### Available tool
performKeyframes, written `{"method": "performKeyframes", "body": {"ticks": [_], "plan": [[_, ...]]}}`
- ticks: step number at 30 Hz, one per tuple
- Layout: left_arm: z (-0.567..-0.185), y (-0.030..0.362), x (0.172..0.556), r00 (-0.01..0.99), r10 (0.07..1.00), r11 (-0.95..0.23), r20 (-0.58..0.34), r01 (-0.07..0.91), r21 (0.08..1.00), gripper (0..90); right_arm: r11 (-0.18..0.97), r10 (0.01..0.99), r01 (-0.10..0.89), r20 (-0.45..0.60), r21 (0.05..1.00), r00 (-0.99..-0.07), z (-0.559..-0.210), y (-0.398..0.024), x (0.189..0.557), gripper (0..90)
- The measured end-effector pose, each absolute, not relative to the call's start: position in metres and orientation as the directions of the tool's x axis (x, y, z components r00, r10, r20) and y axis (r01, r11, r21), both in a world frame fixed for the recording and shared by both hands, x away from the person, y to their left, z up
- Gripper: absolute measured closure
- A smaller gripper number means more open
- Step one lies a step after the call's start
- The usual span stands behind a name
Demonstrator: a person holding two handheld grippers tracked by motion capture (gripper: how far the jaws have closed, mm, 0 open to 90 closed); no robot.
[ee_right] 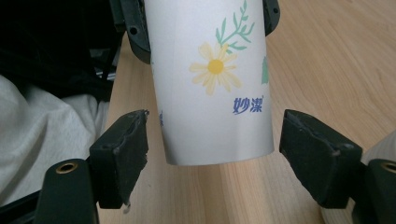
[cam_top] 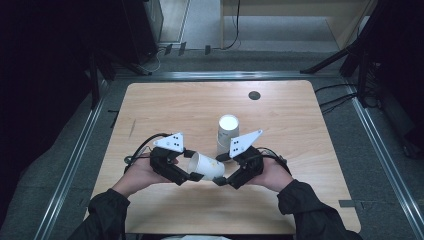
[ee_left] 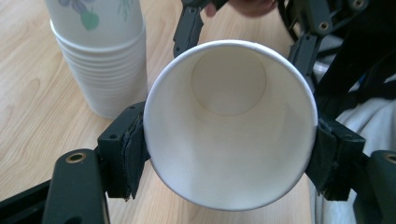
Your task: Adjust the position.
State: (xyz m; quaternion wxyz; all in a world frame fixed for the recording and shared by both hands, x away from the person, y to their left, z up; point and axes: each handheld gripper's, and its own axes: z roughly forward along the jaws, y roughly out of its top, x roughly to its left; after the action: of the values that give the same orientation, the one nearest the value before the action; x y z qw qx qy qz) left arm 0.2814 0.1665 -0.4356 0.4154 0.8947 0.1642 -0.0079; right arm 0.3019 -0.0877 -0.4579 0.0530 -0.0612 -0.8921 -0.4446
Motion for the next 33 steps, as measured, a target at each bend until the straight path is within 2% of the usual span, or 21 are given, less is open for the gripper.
{"method": "performKeyframes", "body": {"ticks": [7,15,33], "plan": [[-0.442,0.149,0.281,0.962,0.257,-0.72,-0.092,0.255,0.645,25.1,0.651,0.062,0.132,0.121,0.748,-0.991,-0.471,-0.082,0.299,26.2],[-0.449,0.131,0.283,0.972,0.225,-0.78,-0.072,0.224,0.584,25.0,0.689,0.072,0.128,0.107,0.714,-0.992,-0.482,-0.078,0.294,27.6],[-0.457,0.122,0.286,0.978,0.179,-0.801,-0.105,0.207,0.562,23.1,0.714,0.067,0.124,0.109,0.689,-0.992,-0.489,-0.078,0.288,34.2]]}}
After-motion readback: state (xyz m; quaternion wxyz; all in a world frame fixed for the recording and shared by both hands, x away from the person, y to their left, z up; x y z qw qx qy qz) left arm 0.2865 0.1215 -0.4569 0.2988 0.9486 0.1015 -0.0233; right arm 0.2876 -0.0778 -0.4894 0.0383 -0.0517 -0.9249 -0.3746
